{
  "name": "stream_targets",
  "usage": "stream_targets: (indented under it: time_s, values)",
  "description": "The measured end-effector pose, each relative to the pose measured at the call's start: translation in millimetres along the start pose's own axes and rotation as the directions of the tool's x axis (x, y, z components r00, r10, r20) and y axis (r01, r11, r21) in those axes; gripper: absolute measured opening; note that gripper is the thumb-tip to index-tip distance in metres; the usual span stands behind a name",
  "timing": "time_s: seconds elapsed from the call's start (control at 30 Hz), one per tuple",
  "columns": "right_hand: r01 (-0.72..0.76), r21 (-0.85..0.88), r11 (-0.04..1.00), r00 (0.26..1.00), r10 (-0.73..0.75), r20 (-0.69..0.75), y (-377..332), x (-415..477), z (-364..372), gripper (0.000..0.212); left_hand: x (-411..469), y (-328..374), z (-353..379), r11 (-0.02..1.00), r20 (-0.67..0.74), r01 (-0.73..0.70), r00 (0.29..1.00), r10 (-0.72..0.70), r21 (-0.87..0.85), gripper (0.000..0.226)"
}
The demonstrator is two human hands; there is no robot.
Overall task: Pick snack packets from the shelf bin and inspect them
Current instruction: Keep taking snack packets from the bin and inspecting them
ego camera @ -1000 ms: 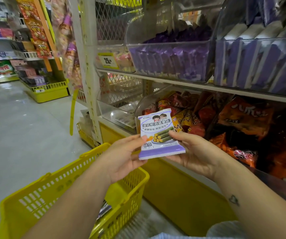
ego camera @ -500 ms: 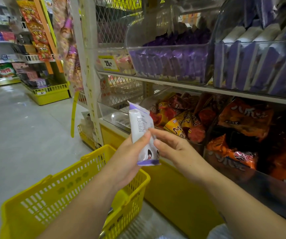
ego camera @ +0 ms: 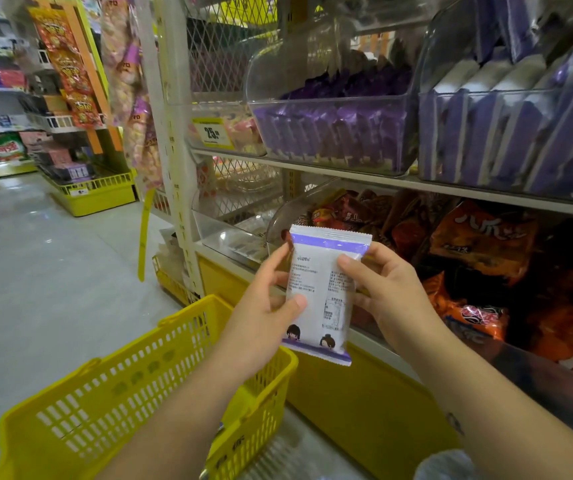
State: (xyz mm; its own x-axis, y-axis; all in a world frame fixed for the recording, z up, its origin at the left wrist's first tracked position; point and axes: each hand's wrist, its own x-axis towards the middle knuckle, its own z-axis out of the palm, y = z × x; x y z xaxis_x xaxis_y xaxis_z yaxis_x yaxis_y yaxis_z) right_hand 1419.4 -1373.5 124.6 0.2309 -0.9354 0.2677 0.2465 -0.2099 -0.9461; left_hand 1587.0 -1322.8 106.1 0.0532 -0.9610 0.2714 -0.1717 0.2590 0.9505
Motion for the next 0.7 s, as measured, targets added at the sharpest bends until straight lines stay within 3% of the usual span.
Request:
stream_targets:
  time_s: [0.1,0.23,0.33,0.47,0.7]
  values:
    - [0.026,-0.061,0.998,1.000,-0.027,-0.014,3.1,-2.0,3.0,0.011,-2.5,-5.9,11.7,0.983,-0.107,-0.067,0.991,0.086,0.170,0.061]
    - [0.005,-0.058,0.998,1.000,-0.005,-0.010,2.1,-6.9,8.7,0.020,-3.8,-7.7,17.1,0.975,-0.115,-0.041,0.991,0.067,0.220,0.059]
    - [0.073,-0.224,0.972,0.997,-0.078,-0.015,2.7,-11.0,14.0,0.026,-3.0,-5.4,17.2,0.946,-0.180,-0.038,0.978,0.101,0.322,0.053]
    - [0.252,-0.408,0.878,0.966,-0.252,0.054,0.4,-19.6,25.2,0.027,-4.9,-1.9,19.1,0.935,-0.272,-0.038,0.952,0.141,0.352,0.082]
    - [0.329,-0.521,0.788,0.943,-0.304,0.136,0.0,-22.8,28.0,0.030,-2.8,3.0,8.7,0.912,-0.354,0.000,0.922,0.159,0.411,0.051]
